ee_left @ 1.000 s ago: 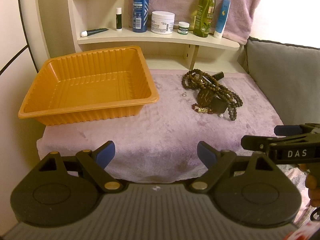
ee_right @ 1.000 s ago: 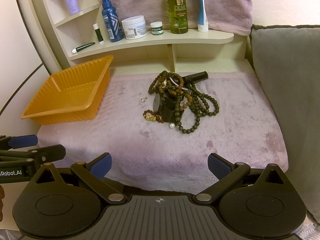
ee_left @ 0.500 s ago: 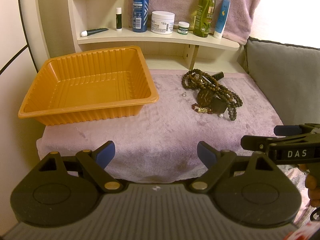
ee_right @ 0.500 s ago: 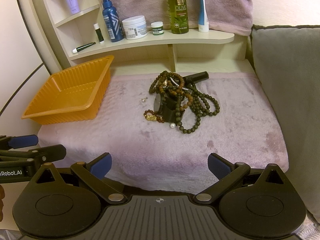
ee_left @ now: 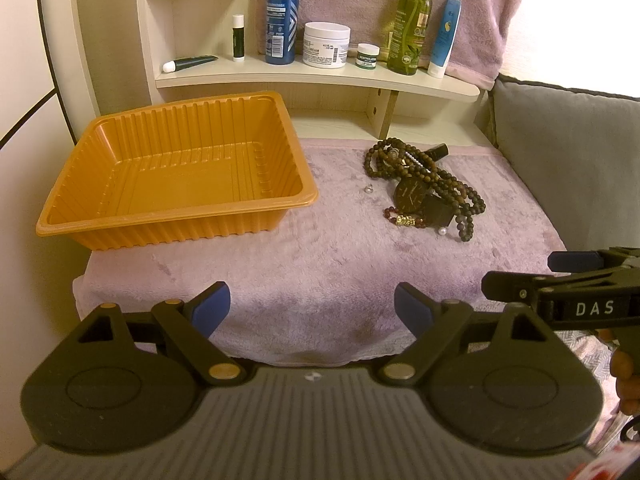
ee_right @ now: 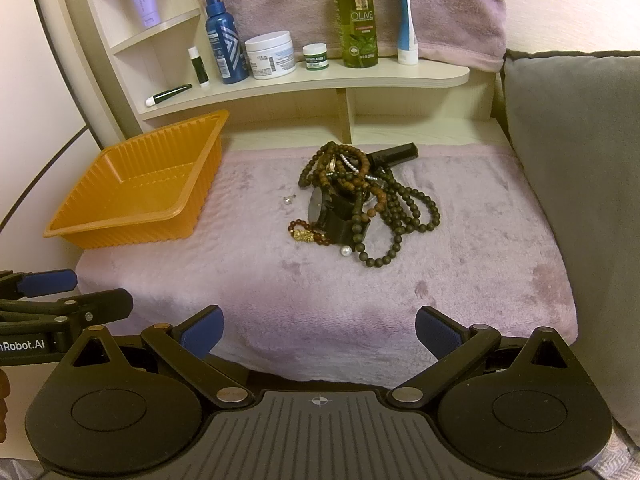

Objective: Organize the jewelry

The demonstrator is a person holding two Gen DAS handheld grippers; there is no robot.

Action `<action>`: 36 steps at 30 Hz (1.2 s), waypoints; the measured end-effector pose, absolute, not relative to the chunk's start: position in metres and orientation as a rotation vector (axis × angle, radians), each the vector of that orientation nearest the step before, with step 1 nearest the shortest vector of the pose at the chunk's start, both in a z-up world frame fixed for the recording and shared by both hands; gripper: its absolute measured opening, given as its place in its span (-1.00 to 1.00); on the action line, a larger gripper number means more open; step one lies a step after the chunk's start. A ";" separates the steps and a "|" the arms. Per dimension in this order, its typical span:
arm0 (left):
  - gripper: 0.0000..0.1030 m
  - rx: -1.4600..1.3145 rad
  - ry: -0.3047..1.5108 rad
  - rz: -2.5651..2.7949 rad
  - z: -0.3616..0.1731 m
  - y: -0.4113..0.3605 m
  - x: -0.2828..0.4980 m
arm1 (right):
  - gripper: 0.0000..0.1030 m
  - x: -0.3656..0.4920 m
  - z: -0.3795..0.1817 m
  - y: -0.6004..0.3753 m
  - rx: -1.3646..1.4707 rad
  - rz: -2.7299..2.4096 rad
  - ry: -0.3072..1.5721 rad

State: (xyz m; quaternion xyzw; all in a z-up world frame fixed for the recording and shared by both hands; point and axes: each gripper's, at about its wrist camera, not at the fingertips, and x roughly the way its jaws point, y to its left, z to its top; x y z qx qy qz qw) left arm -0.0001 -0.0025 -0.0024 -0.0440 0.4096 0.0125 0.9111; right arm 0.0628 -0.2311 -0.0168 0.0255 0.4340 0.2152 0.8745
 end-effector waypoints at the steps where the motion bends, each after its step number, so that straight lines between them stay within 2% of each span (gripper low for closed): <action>1: 0.71 -0.091 0.844 0.026 -0.002 -0.003 0.000 | 0.98 0.063 -0.017 -0.231 0.053 0.449 0.906; 36: 0.71 -0.098 0.847 0.023 0.000 -0.002 -0.001 | 0.98 0.064 -0.017 -0.230 0.054 0.449 0.906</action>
